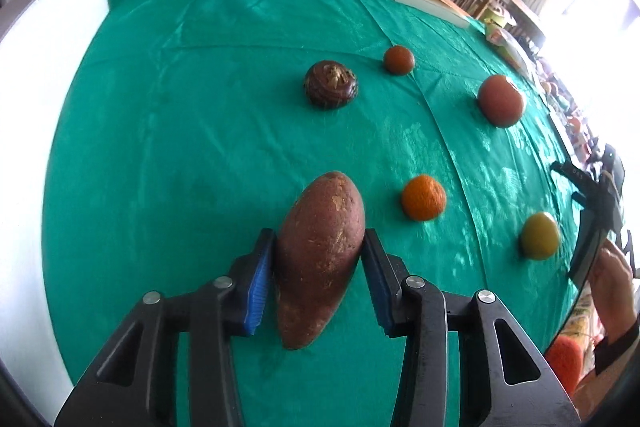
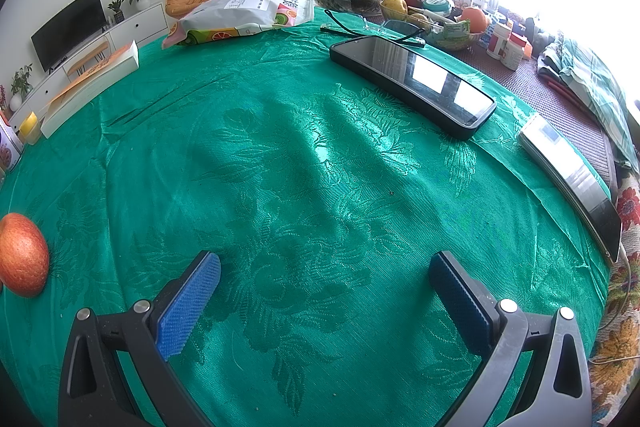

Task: Organize fruits
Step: 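Reach the left tool to the sweet potato and close on it, then lift the sweet potato with the left tool while the right tool grasps a small orange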

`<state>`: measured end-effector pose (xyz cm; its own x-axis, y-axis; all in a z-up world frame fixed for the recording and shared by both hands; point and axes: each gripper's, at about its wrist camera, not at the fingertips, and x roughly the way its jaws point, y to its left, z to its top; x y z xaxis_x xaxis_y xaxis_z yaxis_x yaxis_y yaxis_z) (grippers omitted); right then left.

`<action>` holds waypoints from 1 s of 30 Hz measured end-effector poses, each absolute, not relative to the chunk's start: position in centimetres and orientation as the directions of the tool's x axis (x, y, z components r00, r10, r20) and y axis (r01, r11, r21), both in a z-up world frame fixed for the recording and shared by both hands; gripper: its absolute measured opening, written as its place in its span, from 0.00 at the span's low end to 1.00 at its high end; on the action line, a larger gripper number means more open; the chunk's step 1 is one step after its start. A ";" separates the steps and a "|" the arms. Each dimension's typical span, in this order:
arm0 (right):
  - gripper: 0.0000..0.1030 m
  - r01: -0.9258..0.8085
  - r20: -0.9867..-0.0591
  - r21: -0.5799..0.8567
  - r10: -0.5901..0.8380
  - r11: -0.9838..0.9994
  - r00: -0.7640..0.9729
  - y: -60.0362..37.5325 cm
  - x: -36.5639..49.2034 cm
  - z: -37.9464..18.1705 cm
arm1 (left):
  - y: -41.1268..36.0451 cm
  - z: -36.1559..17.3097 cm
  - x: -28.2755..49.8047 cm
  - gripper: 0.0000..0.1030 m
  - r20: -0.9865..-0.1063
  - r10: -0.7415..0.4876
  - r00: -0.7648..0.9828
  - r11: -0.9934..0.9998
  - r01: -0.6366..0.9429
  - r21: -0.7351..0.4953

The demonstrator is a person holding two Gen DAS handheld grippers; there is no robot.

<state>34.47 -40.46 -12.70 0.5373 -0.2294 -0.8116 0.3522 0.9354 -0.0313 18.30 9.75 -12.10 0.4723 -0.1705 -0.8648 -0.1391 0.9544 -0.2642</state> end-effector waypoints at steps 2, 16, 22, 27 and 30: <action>1.00 0.357 -0.812 -0.033 -0.233 0.934 0.536 -40.4 34.4 -12.7 | 9.6 -12.1 16.4 0.43 -0.870 -0.165 0.465 0.957 -0.138 -0.255; 0.84 -0.128 -0.841 0.229 0.262 0.965 0.473 -31.1 31.2 -5.7 | 9.2 -12.3 13.8 0.66 -0.857 -0.103 0.504 0.979 -0.104 -0.178; 0.65 -0.451 -0.865 0.399 0.491 0.799 0.103 -13.5 27.3 -5.8 | 8.3 -12.3 13.6 0.40 -0.854 -0.088 0.513 0.982 -0.099 -0.161; 0.51 -0.481 -0.915 0.322 0.399 0.815 0.063 -5.9 27.8 -9.7 | 9.4 -11.7 11.8 0.40 -0.845 -0.121 0.522 0.963 -0.146 -0.228; 0.35 -0.483 -0.941 0.256 0.330 0.837 0.074 -4.2 28.2 -11.2 | 9.8 -11.0 10.8 0.40 -0.836 -0.131 0.532 0.958 -0.149 -0.244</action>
<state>28.20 -4.16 -11.22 0.0736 0.3300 -0.9411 -0.4834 0.8372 0.2558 10.75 9.81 -10.98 0.5323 -0.1306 -0.8364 -0.1488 0.9582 -0.2443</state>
